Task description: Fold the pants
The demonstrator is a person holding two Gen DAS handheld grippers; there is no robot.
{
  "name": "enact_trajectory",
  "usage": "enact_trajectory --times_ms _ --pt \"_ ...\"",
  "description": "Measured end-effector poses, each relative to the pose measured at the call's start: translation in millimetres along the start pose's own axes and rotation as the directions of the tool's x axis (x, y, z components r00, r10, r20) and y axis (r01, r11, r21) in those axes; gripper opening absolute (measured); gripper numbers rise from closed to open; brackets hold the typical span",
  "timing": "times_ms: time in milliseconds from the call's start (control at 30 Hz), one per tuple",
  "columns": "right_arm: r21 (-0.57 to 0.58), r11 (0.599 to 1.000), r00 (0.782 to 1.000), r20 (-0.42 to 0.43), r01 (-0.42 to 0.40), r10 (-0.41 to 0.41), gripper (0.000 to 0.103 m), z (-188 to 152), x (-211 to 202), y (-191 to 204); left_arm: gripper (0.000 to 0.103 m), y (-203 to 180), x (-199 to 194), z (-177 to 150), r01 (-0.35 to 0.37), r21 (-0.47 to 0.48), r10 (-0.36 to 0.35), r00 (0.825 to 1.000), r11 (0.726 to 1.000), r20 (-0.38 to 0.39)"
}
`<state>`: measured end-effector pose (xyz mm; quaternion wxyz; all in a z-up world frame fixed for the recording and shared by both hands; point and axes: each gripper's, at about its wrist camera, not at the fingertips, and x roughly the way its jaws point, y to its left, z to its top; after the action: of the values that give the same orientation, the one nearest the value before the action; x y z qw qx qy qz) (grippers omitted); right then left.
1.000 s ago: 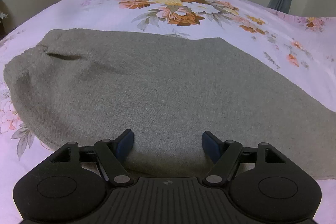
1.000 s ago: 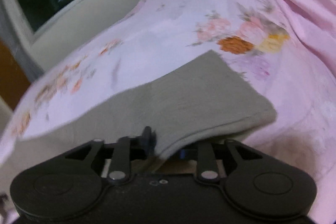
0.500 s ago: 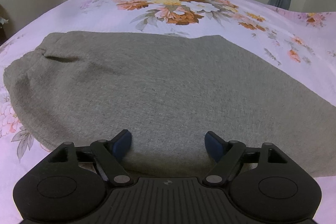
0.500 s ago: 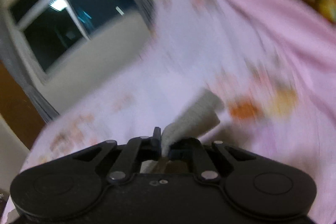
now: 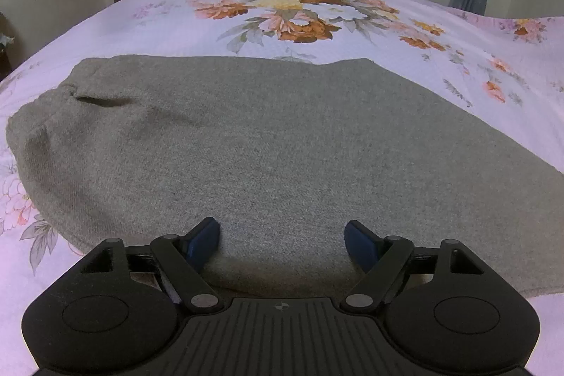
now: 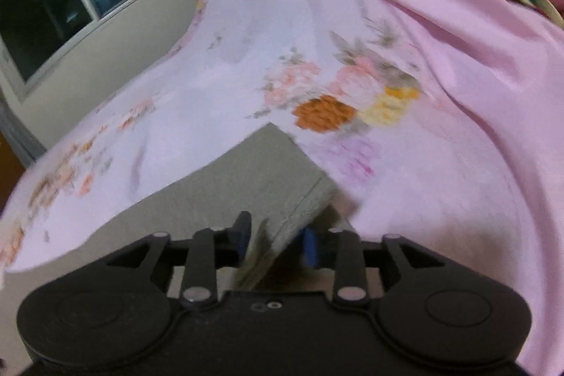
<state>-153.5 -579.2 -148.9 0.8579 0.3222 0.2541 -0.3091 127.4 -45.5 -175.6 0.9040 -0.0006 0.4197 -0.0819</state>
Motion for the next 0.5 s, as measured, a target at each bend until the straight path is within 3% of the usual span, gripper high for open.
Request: enact_trajectory --times_ms 33,133,300,400,500 --pt "0.035 0.999 1.0 -0.003 -0.001 0.001 0.035 -3 -7 -7 0.08 0 0 0 0.001 0.001 -0.001 1.0 1.0 0.0" --pt "0.152 0.988 1.0 -0.023 -0.002 0.005 0.059 -11 -19 -22 0.081 0 -1 -1 0.004 0.009 -0.004 1.0 1.0 0.003" --pt "0.291 0.953 0.995 -0.027 -0.08 0.091 0.059 -15 -10 -30 0.082 -2 -2 -3 0.0 0.021 0.0 1.0 1.0 0.009" --pt "0.339 0.935 0.991 -0.038 -0.108 0.128 0.047 -13 10 -23 0.082 -2 -3 -3 -0.003 0.019 0.003 1.0 1.0 0.01" --pt "0.313 0.947 0.994 -0.057 -0.068 0.09 0.018 -12 27 -12 0.082 -3 -2 -3 -0.007 0.021 0.007 1.0 1.0 0.009"
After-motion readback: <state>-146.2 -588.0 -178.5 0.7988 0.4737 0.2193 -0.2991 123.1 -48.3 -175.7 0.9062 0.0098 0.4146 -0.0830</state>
